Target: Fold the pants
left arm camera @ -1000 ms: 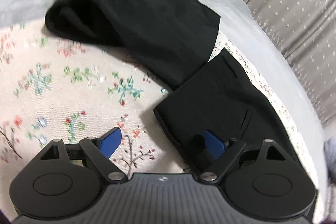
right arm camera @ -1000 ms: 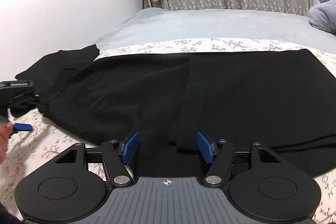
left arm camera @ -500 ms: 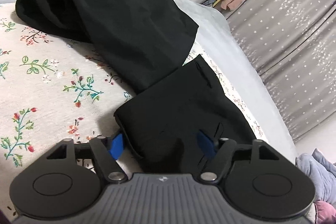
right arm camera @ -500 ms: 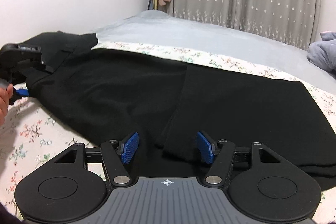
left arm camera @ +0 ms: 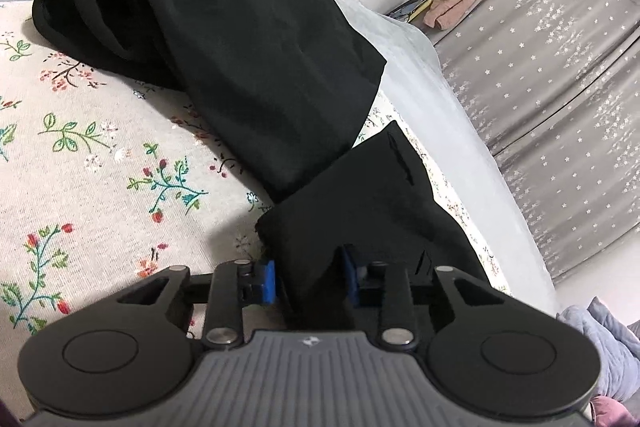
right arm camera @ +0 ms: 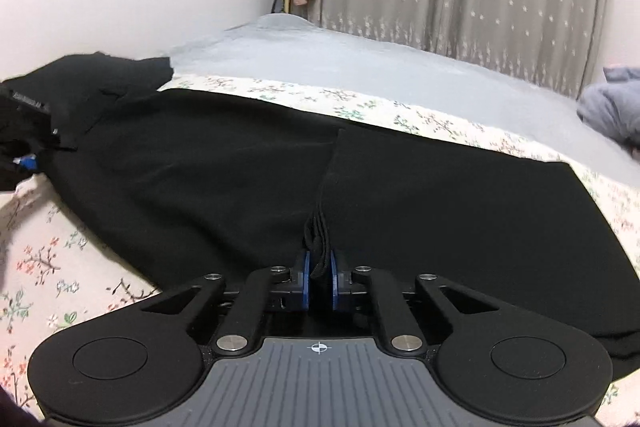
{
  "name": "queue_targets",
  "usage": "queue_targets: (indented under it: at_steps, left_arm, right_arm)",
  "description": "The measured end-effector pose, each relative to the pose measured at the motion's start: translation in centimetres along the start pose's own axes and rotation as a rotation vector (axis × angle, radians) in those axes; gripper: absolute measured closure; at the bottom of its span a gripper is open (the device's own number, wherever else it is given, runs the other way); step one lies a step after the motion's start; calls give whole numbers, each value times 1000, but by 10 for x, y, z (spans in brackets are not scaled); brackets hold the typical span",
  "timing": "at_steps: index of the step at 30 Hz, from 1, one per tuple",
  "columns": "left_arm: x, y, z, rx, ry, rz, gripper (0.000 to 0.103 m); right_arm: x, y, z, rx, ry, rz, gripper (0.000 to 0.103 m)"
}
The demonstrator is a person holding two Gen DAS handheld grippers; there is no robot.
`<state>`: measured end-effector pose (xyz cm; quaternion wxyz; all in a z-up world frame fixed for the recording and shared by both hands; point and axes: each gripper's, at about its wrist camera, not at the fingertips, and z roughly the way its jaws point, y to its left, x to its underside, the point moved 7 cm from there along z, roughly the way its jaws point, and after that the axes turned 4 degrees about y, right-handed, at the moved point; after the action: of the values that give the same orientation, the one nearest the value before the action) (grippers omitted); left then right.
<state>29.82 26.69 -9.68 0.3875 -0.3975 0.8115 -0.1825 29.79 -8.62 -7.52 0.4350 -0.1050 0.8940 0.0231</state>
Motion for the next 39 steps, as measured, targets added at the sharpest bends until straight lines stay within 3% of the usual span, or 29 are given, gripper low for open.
queue_targets:
  at_steps: [3, 8, 10, 13, 14, 16, 18, 20, 22, 27, 31, 35, 39]
  left_arm:
    - [0, -1, -2, 2, -5, 1, 65]
    - [-2, -1, -5, 5, -22, 7, 66]
    - [0, -1, -3, -5, -21, 18, 66]
    - [-1, 1, 2, 4, -1, -5, 60]
    - [-2, 2, 2, 13, 1, -15, 59]
    - [-3, 2, 4, 20, -7, -4, 60]
    - [-3, -2, 2, 27, -29, 22, 67]
    - [-5, -7, -3, 43, -58, 39, 76]
    - [-8, -19, -12, 74, -96, 69, 79]
    - [-9, -64, -38, 127, -226, 153, 80]
    - [1, -115, -53, 161, -274, 205, 81]
    - [26, -185, -66, 209, -328, 352, 82]
    - [76, -260, -75, 274, -347, 536, 82]
  right_arm:
    - [10, -1, 17, 4, 55, -8, 93]
    - [3, -7, 3, -40, -8, 78, 90]
    - [5, -9, 11, -40, 33, 84, 90]
    - [9, -4, 18, -36, 60, 37, 85]
    - [9, -2, 14, -41, 58, 25, 81]
    - [9, 0, 3, -79, 38, 24, 52]
    - [8, -4, -15, -110, -29, 52, 27]
    - [11, -9, -29, -117, -62, 71, 26]
    - [14, -21, -39, -112, -78, 108, 26]
    - [22, -67, -58, -128, -96, 228, 26]
    - [32, -108, -71, -125, -112, 330, 26]
    - [44, -147, -84, -128, -133, 420, 26]
    - [54, -194, -92, -125, -152, 558, 26]
